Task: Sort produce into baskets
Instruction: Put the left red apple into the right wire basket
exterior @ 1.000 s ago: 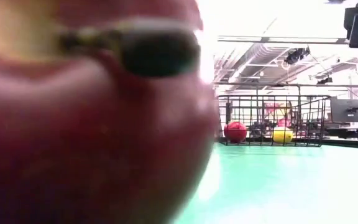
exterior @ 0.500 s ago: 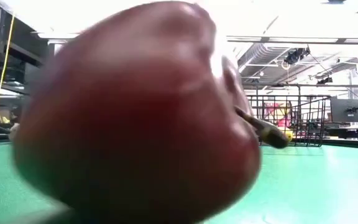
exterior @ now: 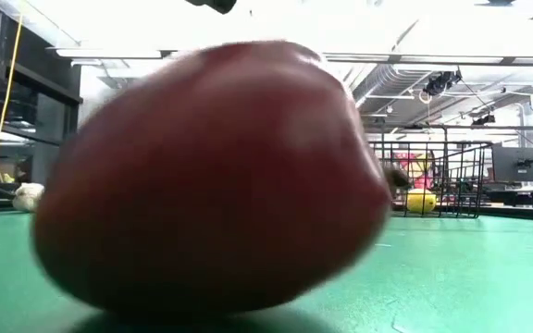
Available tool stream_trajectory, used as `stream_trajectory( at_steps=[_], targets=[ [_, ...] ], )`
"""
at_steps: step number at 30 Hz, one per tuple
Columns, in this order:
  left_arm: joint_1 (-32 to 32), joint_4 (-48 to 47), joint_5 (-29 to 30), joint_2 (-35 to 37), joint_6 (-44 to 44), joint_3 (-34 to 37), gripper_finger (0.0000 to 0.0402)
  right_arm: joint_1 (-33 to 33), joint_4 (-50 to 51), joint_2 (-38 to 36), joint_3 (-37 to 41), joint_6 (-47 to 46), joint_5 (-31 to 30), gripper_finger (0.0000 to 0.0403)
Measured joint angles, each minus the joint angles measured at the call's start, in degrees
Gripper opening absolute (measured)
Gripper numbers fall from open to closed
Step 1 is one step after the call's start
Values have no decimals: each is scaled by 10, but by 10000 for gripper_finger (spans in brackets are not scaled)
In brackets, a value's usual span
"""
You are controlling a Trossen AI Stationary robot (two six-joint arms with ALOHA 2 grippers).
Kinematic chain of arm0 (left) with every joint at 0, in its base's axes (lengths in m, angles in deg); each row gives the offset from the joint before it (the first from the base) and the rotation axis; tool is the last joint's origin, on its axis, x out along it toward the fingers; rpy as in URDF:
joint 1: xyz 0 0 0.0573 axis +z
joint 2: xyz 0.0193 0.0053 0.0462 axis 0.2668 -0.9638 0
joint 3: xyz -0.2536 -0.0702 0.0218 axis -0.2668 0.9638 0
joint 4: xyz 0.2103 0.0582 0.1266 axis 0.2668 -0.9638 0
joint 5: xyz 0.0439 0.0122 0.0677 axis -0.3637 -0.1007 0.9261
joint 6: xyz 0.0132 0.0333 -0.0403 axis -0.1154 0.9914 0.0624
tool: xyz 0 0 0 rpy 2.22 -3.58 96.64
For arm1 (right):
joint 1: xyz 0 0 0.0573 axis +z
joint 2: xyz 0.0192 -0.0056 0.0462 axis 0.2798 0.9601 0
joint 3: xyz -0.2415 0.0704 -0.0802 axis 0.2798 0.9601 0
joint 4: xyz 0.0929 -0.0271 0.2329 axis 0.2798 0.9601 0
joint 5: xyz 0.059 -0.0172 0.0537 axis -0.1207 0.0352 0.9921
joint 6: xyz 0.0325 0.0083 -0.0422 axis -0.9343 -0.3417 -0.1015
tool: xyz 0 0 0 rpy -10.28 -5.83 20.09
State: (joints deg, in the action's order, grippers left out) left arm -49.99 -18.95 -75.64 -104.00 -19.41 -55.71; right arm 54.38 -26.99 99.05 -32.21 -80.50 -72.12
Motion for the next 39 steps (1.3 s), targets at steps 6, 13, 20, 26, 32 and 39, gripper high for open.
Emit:
stream_trajectory(
  at_steps=[6,13,20,26,32,39],
  targets=[
    [0,-63,15,-45,-81,-72,258,-10,9,0,0,2,-7,309],
    [-2,-75,54,-59,-200,-90,258,-10,24,0,0,10,-7,309],
    [5,-117,78,-59,-257,-90,258,-10,36,0,0,14,-7,309],
    [5,-122,78,-59,-284,-90,258,-10,58,0,0,14,-7,309],
    [3,-123,71,-59,-334,-90,258,-10,67,0,0,14,-7,309],
    [3,-123,62,-59,-362,-90,258,-10,79,0,0,14,-7,309]
  ],
)
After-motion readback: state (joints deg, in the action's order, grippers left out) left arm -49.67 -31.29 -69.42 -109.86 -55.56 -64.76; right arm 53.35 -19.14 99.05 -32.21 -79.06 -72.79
